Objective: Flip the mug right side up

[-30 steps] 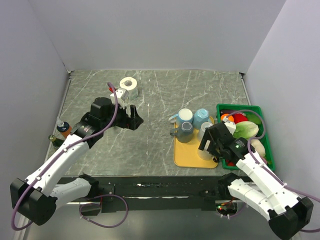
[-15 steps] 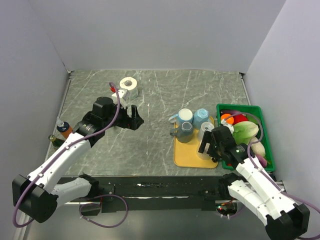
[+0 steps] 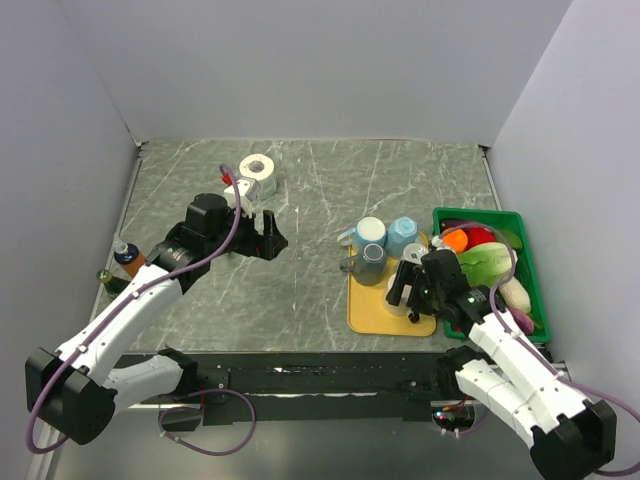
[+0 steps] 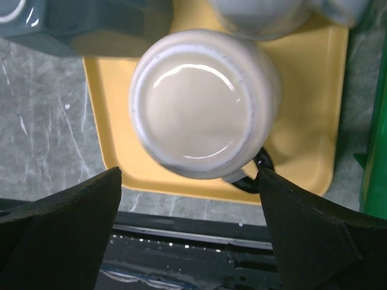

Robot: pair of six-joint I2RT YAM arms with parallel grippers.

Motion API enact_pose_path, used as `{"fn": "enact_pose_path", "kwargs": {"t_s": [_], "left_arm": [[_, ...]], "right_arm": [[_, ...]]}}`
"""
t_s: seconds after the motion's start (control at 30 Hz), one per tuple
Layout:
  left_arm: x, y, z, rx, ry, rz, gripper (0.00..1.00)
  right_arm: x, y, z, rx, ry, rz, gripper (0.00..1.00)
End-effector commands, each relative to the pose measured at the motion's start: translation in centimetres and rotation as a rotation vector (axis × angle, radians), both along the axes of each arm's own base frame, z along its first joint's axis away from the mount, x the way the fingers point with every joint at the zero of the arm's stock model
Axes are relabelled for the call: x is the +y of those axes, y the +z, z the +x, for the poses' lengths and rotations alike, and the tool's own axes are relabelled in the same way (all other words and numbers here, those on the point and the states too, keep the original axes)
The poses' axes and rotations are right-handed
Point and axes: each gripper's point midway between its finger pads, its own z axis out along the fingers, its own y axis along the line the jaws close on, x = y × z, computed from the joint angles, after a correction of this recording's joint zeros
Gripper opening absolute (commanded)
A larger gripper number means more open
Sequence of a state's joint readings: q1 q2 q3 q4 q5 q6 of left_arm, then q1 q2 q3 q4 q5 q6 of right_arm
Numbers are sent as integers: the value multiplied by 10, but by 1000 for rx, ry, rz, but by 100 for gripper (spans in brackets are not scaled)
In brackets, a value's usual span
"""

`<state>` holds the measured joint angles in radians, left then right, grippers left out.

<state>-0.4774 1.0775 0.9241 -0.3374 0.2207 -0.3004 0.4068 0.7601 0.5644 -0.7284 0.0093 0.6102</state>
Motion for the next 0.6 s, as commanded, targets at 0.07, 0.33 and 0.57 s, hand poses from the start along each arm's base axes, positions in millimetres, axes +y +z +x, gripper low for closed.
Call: {"fn": "enact_pose_path", "kwargs": {"t_s": [0.07, 0.33, 0.57], "left_arm": [[-3, 16, 6, -55, -8, -17, 96], [-3, 15, 6, -47, -7, -12, 96], [-3, 14, 6, -44, -6, -13, 96]], "right_arm": [[-1, 5, 22, -46, -9, -44, 91], [7, -3, 17, -27, 40, -149, 68], [6, -11, 9, 4, 26, -317, 58]]}}
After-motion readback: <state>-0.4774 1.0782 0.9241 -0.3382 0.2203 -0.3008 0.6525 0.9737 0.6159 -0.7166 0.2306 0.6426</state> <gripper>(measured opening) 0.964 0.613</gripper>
